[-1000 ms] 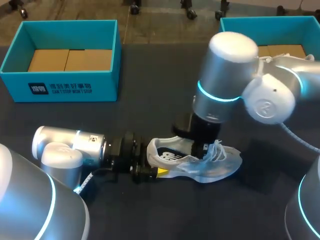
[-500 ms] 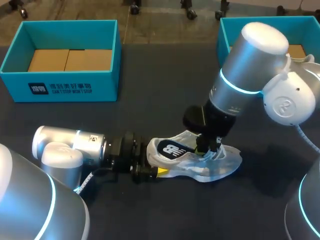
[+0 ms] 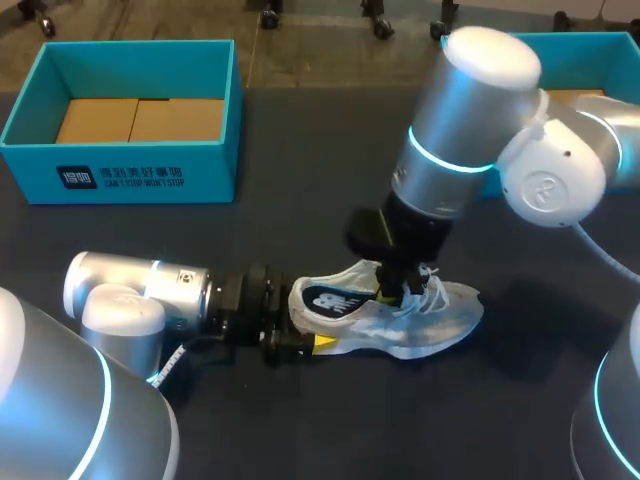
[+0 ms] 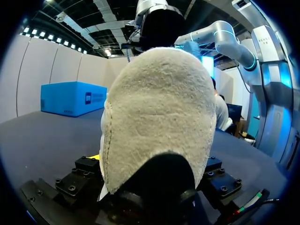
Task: Take the shoe out of the shoebox, open the shoe tongue, remove and reinsert the insole, then place the shoe into the shoebox
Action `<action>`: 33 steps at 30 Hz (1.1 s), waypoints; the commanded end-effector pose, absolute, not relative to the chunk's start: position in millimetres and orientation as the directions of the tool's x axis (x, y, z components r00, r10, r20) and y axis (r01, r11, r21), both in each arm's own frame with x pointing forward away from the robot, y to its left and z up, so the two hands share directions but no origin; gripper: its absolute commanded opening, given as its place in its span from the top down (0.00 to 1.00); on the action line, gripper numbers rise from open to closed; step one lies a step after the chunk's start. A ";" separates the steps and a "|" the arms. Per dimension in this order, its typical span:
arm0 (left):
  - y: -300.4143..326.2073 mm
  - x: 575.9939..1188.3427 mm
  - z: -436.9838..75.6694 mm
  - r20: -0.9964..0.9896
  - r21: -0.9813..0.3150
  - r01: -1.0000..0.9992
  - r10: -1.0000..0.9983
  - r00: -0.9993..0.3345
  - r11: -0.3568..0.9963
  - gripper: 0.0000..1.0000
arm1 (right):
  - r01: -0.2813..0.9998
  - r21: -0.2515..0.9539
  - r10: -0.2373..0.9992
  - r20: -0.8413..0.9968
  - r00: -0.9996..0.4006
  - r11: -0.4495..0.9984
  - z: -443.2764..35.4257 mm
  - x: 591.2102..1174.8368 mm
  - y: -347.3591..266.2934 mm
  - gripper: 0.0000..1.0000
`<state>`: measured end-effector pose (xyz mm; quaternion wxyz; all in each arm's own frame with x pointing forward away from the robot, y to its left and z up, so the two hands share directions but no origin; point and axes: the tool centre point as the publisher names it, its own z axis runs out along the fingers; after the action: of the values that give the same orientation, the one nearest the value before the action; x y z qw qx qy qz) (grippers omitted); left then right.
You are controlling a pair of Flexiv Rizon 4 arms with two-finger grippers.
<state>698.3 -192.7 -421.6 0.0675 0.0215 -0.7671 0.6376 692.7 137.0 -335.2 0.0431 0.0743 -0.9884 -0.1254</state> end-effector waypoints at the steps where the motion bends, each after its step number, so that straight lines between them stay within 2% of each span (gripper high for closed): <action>1: -194.5 697.9 -422.5 0.131 -0.975 -0.119 0.052 -0.990 0.186 1.00 | -0.184 0.272 -0.202 0.041 -0.978 0.944 -327.6 693.1 145.5 1.00; 9: -194.5 697.9 -422.5 0.131 -0.975 -0.119 0.052 -0.990 0.186 1.00 | -0.213 0.246 -0.244 0.100 -0.965 0.946 -328.1 694.6 148.3 1.00; 11: -194.5 697.9 -422.5 0.131 -0.975 -0.119 0.052 -0.990 0.186 1.00 | -0.219 0.237 -0.251 0.115 -0.961 0.947 -329.2 694.4 150.8 0.69; 12: -194.5 697.9 -422.5 0.131 -0.975 -0.119 0.052 -0.990 0.186 1.00 | -0.217 0.225 -0.249 0.125 -0.961 0.950 -330.0 694.4 151.8 0.59; 13: -194.5 697.9 -422.5 0.131 -0.975 -0.119 0.052 -0.990 0.186 1.00 | -0.209 0.221 -0.241 0.128 -0.962 0.953 -330.3 694.3 152.1 0.53; 20: -194.5 697.9 -422.5 0.131 -0.975 -0.119 0.052 -0.990 0.186 1.00 | -0.093 0.185 -0.119 0.137 -0.983 0.978 -331.3 698.4 147.5 0.52; 28: -194.5 697.9 -422.5 0.131 -0.975 -0.119 0.052 -0.990 0.186 1.00 | 0.026 0.240 -0.010 0.147 -0.989 0.970 -338.5 704.5 144.1 0.51; 33: -194.5 697.9 -422.5 0.131 -0.975 -0.119 0.052 -0.990 0.186 1.00 | 0.054 0.273 0.011 0.156 -0.988 0.960 -345.4 706.6 146.1 0.54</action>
<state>698.4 -193.5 -421.6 0.0678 0.0212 -0.7674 0.6372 708.2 149.1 -338.0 0.0756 -0.0147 -0.9892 -0.1246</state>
